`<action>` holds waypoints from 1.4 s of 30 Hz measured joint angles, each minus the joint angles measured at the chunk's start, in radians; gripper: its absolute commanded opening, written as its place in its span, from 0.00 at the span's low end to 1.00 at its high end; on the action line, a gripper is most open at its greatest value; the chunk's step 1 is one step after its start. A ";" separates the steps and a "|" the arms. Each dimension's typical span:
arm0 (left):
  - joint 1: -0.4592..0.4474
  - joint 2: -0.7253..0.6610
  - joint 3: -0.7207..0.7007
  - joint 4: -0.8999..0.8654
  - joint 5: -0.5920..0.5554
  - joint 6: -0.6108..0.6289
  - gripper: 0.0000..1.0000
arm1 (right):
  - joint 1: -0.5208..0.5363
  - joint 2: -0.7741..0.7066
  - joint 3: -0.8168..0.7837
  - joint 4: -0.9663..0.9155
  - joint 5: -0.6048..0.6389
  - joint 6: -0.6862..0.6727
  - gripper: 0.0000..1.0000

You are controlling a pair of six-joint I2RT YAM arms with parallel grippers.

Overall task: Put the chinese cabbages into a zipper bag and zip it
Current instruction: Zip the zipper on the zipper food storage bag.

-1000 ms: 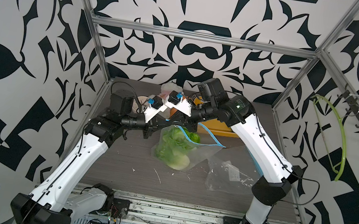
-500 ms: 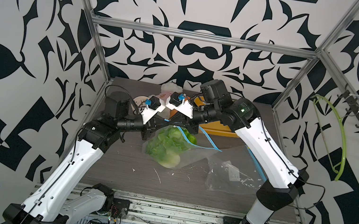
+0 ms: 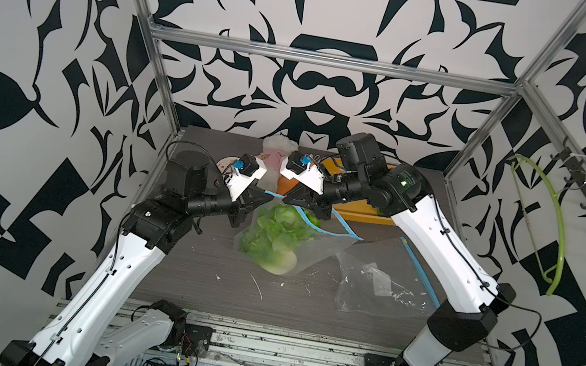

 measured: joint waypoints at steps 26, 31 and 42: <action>0.000 -0.056 0.000 -0.056 -0.314 -0.095 0.00 | -0.194 -0.215 -0.314 0.039 -0.004 0.081 0.02; 0.000 -0.051 0.001 -0.063 -0.375 -0.108 0.00 | -0.222 -0.226 -0.353 0.048 -0.002 0.101 0.02; 0.012 -0.029 0.024 -0.100 -0.476 -0.147 0.00 | -0.240 -0.286 -0.464 0.110 0.059 0.184 0.05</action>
